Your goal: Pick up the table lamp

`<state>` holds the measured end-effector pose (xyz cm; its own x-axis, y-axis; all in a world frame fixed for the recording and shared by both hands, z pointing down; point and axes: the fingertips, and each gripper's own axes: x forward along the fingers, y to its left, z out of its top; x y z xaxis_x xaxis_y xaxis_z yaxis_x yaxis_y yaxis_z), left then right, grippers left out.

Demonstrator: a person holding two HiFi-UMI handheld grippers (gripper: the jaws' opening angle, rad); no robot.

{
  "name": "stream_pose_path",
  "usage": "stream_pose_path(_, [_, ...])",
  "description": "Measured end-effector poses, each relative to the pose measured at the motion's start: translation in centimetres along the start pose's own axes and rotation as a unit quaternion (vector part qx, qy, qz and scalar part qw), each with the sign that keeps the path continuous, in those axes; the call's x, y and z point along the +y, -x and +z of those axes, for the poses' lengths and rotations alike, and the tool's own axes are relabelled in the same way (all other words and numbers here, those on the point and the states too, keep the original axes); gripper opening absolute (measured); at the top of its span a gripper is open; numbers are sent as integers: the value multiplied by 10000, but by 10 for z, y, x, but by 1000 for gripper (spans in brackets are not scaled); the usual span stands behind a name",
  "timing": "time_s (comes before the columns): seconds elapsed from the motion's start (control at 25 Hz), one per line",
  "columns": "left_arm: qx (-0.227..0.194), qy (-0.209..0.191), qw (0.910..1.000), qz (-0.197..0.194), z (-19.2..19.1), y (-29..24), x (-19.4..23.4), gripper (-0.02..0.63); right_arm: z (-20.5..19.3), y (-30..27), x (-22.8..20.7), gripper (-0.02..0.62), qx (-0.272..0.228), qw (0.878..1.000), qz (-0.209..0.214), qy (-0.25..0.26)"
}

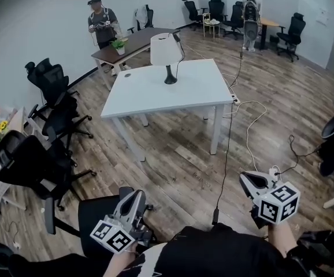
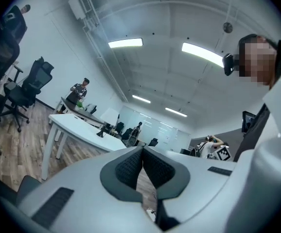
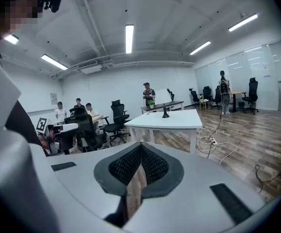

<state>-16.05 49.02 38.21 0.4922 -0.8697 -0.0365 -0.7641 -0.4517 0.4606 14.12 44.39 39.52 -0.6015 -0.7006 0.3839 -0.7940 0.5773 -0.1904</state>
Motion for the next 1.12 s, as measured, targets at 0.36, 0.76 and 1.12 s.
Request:
stream_pose_path(0.36, [-233, 252, 9984, -455, 0, -6, 7, 14, -17, -12, -8, 15, 119, 9994, -99, -319])
stream_pose_path(0.76, [-241, 12, 9997, 33, 4, -99, 24, 14, 47, -74, -98, 15, 1, 9998, 148, 111])
stream_pose_path(1.12, [-620, -26, 9978, 215, 7, -189, 21, 15, 99, -120, -184, 15, -252, 9972, 611, 358])
